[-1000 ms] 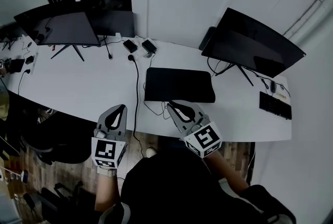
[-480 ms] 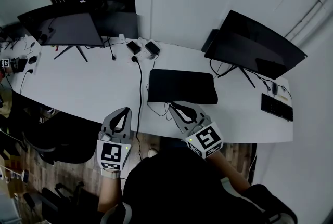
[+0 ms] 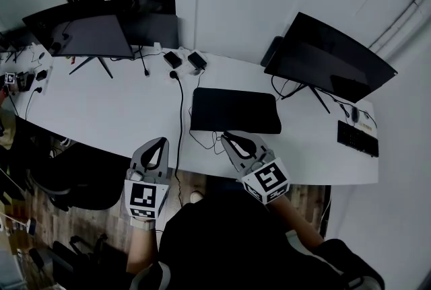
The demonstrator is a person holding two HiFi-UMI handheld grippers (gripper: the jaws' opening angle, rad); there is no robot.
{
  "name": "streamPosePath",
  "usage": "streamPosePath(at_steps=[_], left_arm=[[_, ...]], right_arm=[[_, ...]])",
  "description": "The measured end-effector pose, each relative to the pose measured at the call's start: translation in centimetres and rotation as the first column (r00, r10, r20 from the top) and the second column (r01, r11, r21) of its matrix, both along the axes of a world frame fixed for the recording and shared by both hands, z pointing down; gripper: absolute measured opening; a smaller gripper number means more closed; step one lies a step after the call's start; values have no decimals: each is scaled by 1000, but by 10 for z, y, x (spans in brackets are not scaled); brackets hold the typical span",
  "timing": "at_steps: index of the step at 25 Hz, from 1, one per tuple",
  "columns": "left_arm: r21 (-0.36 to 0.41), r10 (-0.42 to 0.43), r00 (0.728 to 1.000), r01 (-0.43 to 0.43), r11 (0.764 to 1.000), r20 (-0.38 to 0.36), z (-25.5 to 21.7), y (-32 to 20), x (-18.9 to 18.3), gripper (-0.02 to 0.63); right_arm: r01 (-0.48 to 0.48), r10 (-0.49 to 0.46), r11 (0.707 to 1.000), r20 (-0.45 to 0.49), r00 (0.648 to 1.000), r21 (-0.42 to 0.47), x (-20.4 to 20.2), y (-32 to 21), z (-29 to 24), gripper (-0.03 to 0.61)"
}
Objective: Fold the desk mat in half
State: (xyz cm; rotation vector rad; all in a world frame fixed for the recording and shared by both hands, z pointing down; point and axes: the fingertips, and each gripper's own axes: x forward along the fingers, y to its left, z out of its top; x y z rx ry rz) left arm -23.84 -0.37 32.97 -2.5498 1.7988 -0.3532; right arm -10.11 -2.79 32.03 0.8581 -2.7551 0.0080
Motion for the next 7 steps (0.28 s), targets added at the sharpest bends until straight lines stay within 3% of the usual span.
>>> streamPosePath(at_steps=[7], left_arm=[[4, -8, 1000, 8, 1000, 0, 1, -6, 3, 9]], right_arm=[[-9, 9, 1000, -7, 1000, -9, 7, -5, 5, 34]])
